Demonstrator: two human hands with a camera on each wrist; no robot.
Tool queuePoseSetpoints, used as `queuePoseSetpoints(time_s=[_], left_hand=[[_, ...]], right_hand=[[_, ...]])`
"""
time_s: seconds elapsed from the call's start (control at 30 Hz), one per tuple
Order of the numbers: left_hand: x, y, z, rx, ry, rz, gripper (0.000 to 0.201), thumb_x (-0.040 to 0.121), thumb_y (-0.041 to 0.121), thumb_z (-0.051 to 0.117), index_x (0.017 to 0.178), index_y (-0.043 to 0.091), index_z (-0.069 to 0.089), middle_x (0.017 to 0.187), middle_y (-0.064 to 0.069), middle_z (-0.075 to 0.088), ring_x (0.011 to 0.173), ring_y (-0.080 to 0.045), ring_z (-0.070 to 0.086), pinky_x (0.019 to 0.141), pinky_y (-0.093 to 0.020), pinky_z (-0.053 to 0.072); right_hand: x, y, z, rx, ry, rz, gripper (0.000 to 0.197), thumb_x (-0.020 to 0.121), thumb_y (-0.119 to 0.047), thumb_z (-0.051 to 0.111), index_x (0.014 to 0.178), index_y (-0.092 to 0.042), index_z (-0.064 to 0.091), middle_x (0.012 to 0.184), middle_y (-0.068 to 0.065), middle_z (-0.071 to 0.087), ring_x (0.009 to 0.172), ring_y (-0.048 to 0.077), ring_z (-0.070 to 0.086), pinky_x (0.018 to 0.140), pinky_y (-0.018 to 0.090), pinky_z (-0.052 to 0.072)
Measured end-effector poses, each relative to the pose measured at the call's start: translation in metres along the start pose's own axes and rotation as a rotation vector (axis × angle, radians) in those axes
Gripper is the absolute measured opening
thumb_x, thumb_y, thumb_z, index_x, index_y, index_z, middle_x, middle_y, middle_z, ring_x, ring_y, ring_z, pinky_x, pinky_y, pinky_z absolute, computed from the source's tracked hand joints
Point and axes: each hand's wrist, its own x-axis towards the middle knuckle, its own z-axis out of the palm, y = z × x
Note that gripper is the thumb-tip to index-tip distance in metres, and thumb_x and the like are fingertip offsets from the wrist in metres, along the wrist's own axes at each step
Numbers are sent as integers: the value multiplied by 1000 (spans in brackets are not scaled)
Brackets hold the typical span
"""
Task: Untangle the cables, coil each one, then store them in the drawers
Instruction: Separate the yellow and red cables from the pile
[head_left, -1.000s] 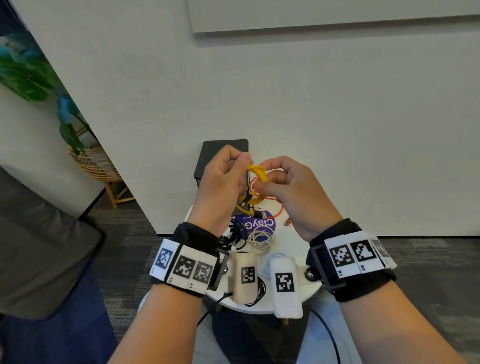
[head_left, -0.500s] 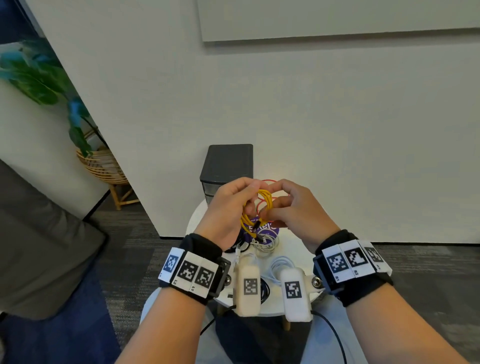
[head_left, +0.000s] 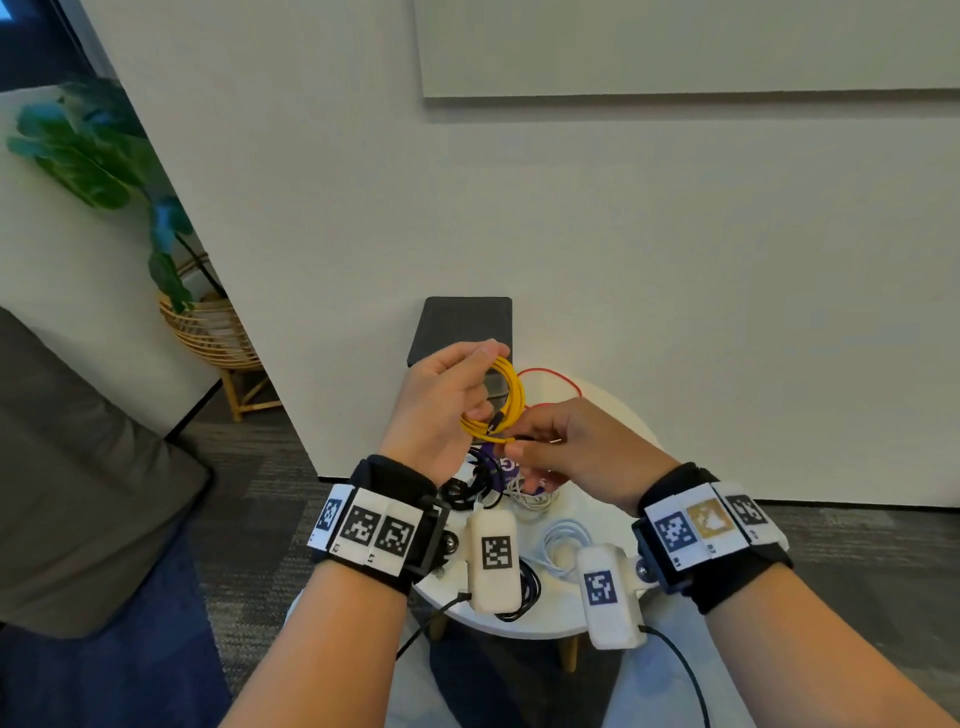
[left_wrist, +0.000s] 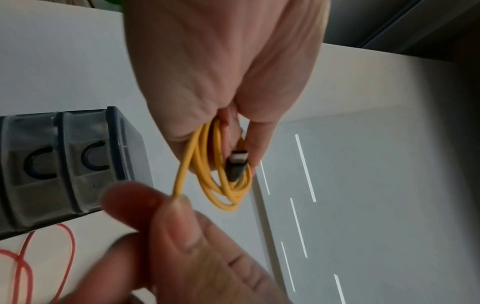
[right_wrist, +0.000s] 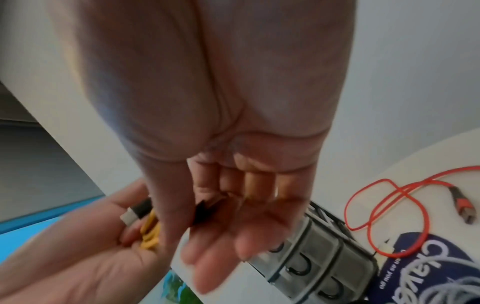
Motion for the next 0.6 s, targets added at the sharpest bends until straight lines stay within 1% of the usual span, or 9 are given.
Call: queuePoseSetpoints(time_s=[0.07, 0.17, 0.2, 0.23, 0.3, 0.37, 0.43, 0.5, 0.6], left_hand=[[0, 7, -8, -118, -28, -47, 17, 100, 16, 58, 97, 7, 72, 58, 7, 36, 42, -5, 28, 45, -19, 33], [-1, 22, -17, -244, -68, -82, 13, 91, 20, 63, 89, 13, 74, 58, 8, 28, 39, -4, 27, 48, -20, 38], [-1, 25, -17, -223, -74, -68, 13, 90, 20, 63, 89, 13, 74, 58, 7, 27, 39, -4, 27, 48, -20, 39], [-1, 28, -17, -179, -81, -47, 13, 91, 20, 63, 90, 12, 74, 59, 6, 26, 40, -4, 27, 48, -20, 39], [-2, 30, -12, -75, -82, 5, 16, 97, 20, 61, 95, 11, 73, 60, 5, 25, 42, -5, 27, 47, -20, 36], [-1, 30, -7, -7, -60, 49, 18, 101, 20, 58, 99, 8, 71, 58, 6, 29, 45, -6, 25, 45, -19, 30], [0, 31, -1, 76, -39, 91, 18, 102, 19, 57, 98, 7, 70, 55, 8, 33, 47, -7, 23, 44, -19, 25], [0, 30, 6, 172, -20, 136, 20, 102, 21, 58, 94, 9, 71, 57, 4, 35, 48, -7, 25, 44, -19, 26], [-3, 30, 16, 223, 4, 187, 25, 104, 22, 55, 91, 9, 72, 67, -6, 49, 54, -9, 35, 47, -22, 28]], right_hand=[[-2, -3, -7, -81, 0, -38, 11, 99, -14, 63, 101, -9, 74, 68, -2, 66, 59, 12, 61, 56, 19, 47], [-12, -14, -21, -283, 43, -104, 12, 97, -20, 66, 96, -13, 76, 69, 1, 64, 59, 8, 54, 55, 15, 43], [-15, -19, -26, -334, 77, -127, 11, 96, -22, 67, 95, -15, 77, 71, 0, 64, 60, 7, 54, 56, 19, 46], [-17, -25, -30, -369, 104, -150, 10, 95, -23, 69, 94, -17, 77, 72, 0, 66, 62, 10, 55, 60, 28, 51], [-21, -39, -35, -374, 142, -193, 6, 92, -25, 71, 92, -23, 77, 74, 4, 68, 64, 25, 60, 64, 47, 56], [-23, -52, -37, -319, 156, -248, 5, 90, -25, 74, 93, -28, 78, 74, 6, 69, 65, 32, 63, 61, 52, 56], [-23, -63, -35, -258, 159, -318, 8, 88, -19, 77, 94, -24, 78, 71, 6, 68, 65, 30, 65, 66, 48, 57], [-20, -70, -29, -196, 169, -379, 8, 87, -12, 78, 95, -14, 76, 69, 4, 68, 65, 26, 68, 70, 40, 58], [-11, -70, -19, -131, 230, -434, 9, 87, -13, 77, 95, -11, 74, 71, 1, 69, 68, 26, 69, 71, 43, 60]])
